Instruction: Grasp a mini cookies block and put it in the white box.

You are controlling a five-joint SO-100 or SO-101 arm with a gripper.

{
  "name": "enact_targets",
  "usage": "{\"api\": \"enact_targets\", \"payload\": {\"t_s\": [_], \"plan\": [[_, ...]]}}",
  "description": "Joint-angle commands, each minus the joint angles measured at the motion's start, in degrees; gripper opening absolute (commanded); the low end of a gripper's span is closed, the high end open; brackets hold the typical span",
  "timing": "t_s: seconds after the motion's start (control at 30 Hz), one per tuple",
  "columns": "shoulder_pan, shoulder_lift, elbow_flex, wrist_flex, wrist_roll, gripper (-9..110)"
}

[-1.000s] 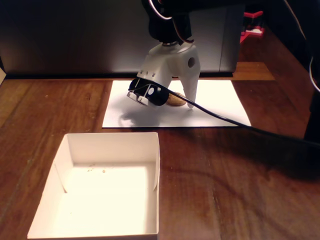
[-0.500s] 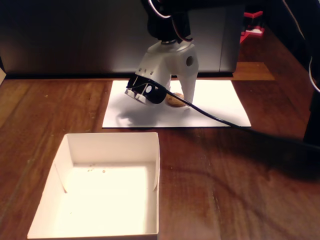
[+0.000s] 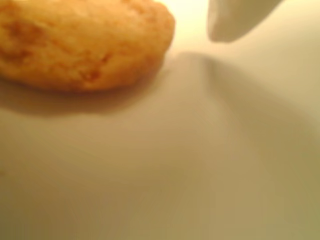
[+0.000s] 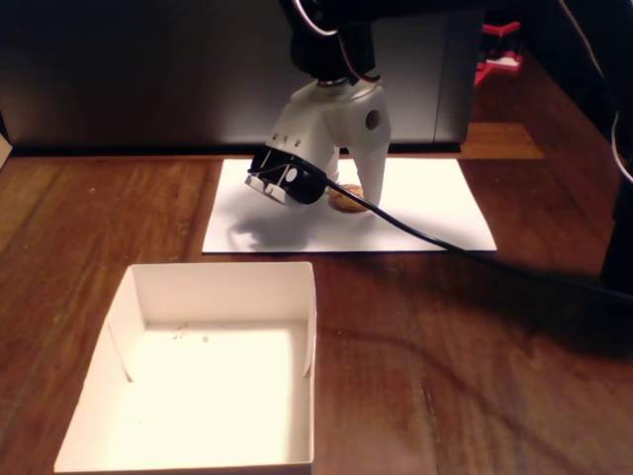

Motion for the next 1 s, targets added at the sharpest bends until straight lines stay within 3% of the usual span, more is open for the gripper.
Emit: {"api": "enact_targets", "payload": {"t_s": [0.0, 0.97], "plan": [[-1.49, 1.93, -3.60, -2.29, 0.35, 32], [0.97, 7.91, -4.39, 0.70, 2.37, 34]]}}
